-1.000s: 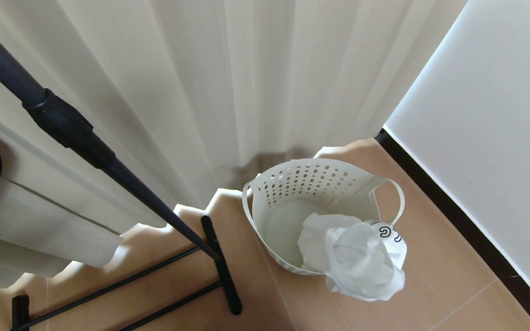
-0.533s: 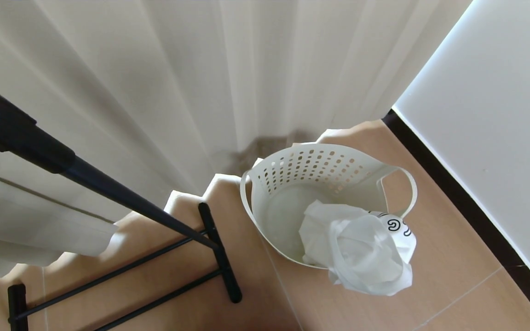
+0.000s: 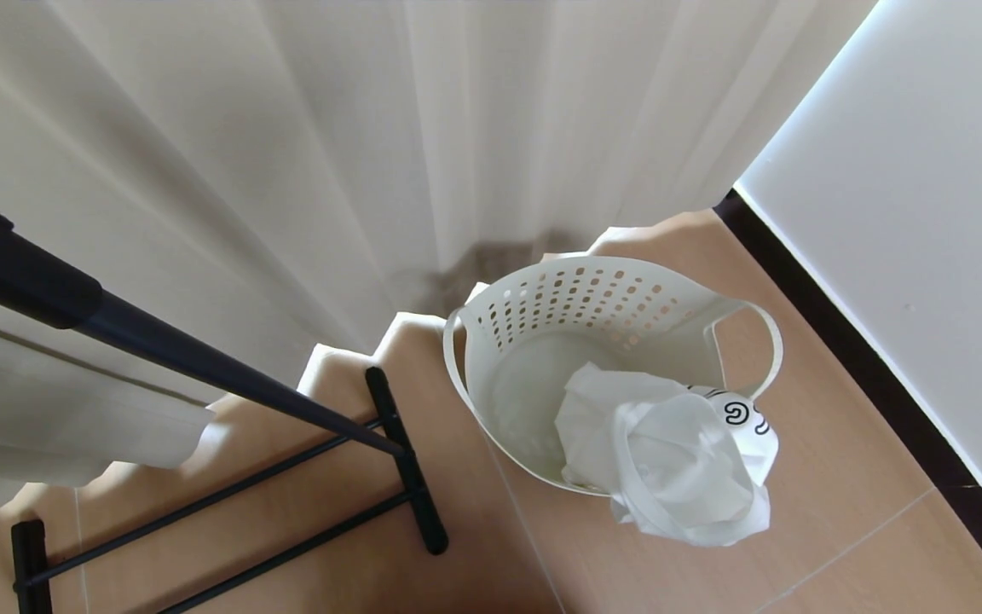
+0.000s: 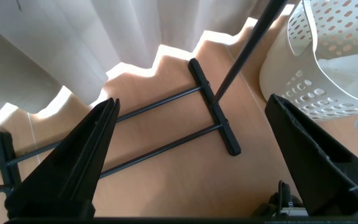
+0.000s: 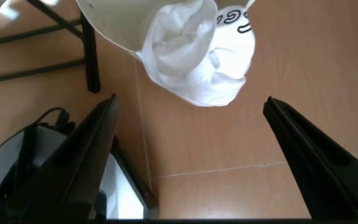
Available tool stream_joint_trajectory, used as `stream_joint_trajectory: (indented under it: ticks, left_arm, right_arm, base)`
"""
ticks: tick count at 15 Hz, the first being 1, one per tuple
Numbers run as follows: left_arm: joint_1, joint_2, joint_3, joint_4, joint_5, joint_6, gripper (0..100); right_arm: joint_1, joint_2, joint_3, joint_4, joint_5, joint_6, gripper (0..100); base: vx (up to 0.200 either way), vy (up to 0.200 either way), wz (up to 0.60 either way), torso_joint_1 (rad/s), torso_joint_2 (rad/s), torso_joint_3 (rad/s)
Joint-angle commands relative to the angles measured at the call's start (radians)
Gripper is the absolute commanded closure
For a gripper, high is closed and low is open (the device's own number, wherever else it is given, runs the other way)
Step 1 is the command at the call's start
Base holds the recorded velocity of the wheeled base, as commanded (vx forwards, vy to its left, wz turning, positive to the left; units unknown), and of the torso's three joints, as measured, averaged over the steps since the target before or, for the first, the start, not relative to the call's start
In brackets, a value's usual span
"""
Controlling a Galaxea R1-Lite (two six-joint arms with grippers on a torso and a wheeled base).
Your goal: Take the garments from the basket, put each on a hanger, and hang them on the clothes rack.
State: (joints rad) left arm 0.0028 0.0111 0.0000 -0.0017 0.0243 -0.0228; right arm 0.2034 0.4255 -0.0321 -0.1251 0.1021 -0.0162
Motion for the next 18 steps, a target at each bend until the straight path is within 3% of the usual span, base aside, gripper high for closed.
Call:
stream_joint_trajectory:
  ticks: [1, 3, 5, 7, 8, 9, 10, 12, 13, 14, 18]
  left_arm:
    - [0.0, 0.0, 0.0, 0.0, 0.0, 0.0, 0]
    - [0.0, -0.002, 0.0, 0.0, 0.0, 0.0, 0]
    - [0.0, -0.002, 0.0, 0.0, -0.001, 0.001, 0]
    - [0.0, -0.002, 0.0, 0.0, 0.0, 0.0, 0]
    - [0.0, 0.0, 0.0, 0.0, 0.0, 0.0, 0]
    - [0.0, 0.0, 0.0, 0.0, -0.001, 0.001, 0]
    - [0.0, -0.002, 0.0, 0.0, -0.001, 0.001, 0]
    - [0.0, -0.002, 0.0, 0.0, -0.001, 0.001, 0]
    - [0.0, -0.002, 0.0, 0.0, -0.001, 0.001, 0]
    - [0.0, 0.0, 0.0, 0.0, -0.001, 0.001, 0]
    - [0.0, -0.002, 0.0, 0.0, -0.001, 0.001, 0]
  right_arm:
    - [0.062, 0.444, -0.111, -0.168, 0.004, -0.022, 0]
    - [0.064, 0.647, -0.216, -0.205, 0.025, -0.165, 0]
    - [0.057, 0.812, -0.318, -0.217, 0.103, -0.278, 0]
    - [0.056, 0.929, -0.414, -0.215, 0.103, -0.423, 0]
    - [0.053, 1.01, -0.486, -0.215, 0.1, -0.579, 0]
    - [0.051, 1.046, -0.52, -0.215, 0.094, -0.663, 0]
    - [0.05, 1.105, -0.562, -0.215, 0.071, -0.809, 0]
    - [0.05, 1.207, -0.623, -0.217, -0.016, -0.986, 0]
    - [0.05, 1.228, -0.643, -0.217, -0.042, -1.009, 0]
    - [0.05, 1.288, -0.709, -0.219, -0.136, -1.024, 0]
    - [0.054, 1.374, -0.772, -0.222, -0.182, -1.007, 0]
  base:
    - [0.0, 0.0, 0.0, 0.0, 0.0, 0.0]
    - [0.0, 0.0, 0.0, 0.0, 0.0, 0.0]
    - [0.0, 0.0, 0.0, 0.0, 0.0, 0.0]
    - [0.0, 0.0, 0.0, 0.0, 0.0, 0.0]
    - [0.0, 0.0, 0.0, 0.0, 0.0, 0.0]
    - [0.0, 0.0, 0.0, 0.0, 0.0, 0.0]
    - [0.0, 0.0, 0.0, 0.0, 0.0, 0.0]
    - [0.0, 0.0, 0.0, 0.0, 0.0, 0.0]
    - [0.0, 0.0, 0.0, 0.0, 0.0, 0.0]
    - [0.0, 0.0, 0.0, 0.0, 0.0, 0.0]
    - [0.0, 0.0, 0.0, 0.0, 0.0, 0.0]
